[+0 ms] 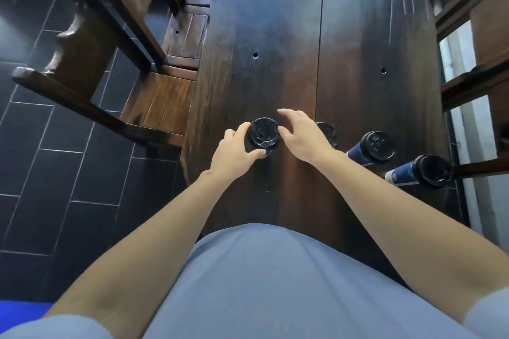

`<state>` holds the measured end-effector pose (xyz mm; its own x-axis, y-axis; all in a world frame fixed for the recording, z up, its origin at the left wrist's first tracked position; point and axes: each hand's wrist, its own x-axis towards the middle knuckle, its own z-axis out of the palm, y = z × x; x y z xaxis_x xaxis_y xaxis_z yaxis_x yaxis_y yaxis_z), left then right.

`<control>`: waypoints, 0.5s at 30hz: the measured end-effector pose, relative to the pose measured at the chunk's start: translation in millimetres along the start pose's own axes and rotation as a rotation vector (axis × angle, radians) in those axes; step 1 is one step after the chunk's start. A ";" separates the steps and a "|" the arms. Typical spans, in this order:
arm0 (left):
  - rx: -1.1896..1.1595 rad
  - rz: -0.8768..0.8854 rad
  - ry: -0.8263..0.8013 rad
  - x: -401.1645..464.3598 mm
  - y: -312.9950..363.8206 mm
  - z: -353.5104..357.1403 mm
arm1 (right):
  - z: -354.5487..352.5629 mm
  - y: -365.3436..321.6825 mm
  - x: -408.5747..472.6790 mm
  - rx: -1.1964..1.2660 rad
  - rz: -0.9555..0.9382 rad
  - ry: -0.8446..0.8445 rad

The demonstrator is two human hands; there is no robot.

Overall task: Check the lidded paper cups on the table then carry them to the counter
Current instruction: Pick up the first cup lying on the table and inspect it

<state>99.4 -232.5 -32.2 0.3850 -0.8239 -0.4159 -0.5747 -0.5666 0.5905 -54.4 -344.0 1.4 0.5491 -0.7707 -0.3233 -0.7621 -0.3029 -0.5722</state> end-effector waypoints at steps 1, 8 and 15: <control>-0.019 0.007 -0.009 7.2 1.3 1.2 | 0.5 -0.7 10.5 -0.004 0.012 -0.027; -0.006 0.052 -0.050 35.0 1.6 8.5 | 16.3 3.9 52.1 0.001 0.100 -0.170; -0.069 0.084 -0.079 47.3 -9.0 2.4 | 27.9 10.2 59.0 -0.006 0.168 -0.095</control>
<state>121.0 -266.4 -58.9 0.2778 -0.8664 -0.4150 -0.5506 -0.4976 0.6703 -20.2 -376.9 -44.6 0.4432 -0.7547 -0.4837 -0.8477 -0.1774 -0.5000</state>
